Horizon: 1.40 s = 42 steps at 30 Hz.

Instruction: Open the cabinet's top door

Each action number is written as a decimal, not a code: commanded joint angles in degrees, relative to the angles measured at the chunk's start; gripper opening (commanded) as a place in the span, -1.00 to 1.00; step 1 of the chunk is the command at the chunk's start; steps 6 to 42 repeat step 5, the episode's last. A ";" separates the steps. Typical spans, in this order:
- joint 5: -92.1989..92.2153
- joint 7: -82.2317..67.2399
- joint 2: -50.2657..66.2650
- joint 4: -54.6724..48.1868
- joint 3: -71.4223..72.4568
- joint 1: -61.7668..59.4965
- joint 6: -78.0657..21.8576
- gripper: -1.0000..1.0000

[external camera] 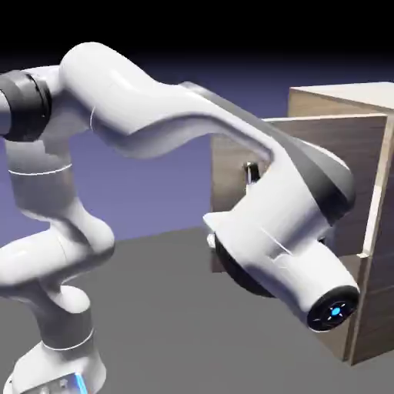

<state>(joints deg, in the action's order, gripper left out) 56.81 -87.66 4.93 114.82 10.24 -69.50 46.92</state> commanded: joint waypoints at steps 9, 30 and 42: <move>-2.42 -0.09 4.67 -6.10 0.34 0.09 -2.90 1.00; -2.42 -0.09 4.67 -6.10 0.34 0.09 -2.90 1.00; -2.42 -0.09 4.67 -6.10 0.34 0.09 -2.90 1.00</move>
